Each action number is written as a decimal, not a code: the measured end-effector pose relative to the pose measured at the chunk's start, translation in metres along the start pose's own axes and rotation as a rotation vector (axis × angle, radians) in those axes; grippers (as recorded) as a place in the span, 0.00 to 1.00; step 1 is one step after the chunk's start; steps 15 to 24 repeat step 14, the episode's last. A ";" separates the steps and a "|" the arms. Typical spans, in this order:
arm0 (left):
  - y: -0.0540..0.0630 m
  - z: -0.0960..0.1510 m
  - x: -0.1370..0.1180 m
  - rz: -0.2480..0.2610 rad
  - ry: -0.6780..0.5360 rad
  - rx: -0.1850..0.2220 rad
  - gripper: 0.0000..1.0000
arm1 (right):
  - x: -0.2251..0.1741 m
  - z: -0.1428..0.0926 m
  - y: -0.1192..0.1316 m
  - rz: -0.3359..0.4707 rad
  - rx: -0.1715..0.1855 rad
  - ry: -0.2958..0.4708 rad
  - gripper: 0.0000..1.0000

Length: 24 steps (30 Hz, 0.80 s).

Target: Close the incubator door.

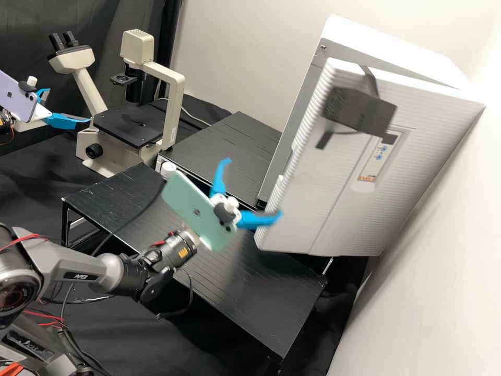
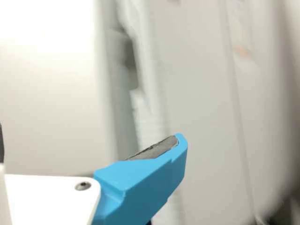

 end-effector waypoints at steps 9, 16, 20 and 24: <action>0.000 0.000 0.000 0.000 0.000 0.000 1.00 | 0.000 -0.010 -0.011 0.002 -0.015 0.066 1.00; 0.000 0.000 0.000 0.000 0.000 0.000 1.00 | -0.003 -0.004 -0.017 -0.002 0.026 0.040 1.00; 0.000 0.000 0.000 0.000 0.000 0.000 1.00 | -0.003 -0.004 -0.017 -0.002 0.026 0.040 1.00; 0.000 0.000 0.000 0.000 0.000 0.000 1.00 | -0.003 -0.004 -0.017 -0.002 0.026 0.040 1.00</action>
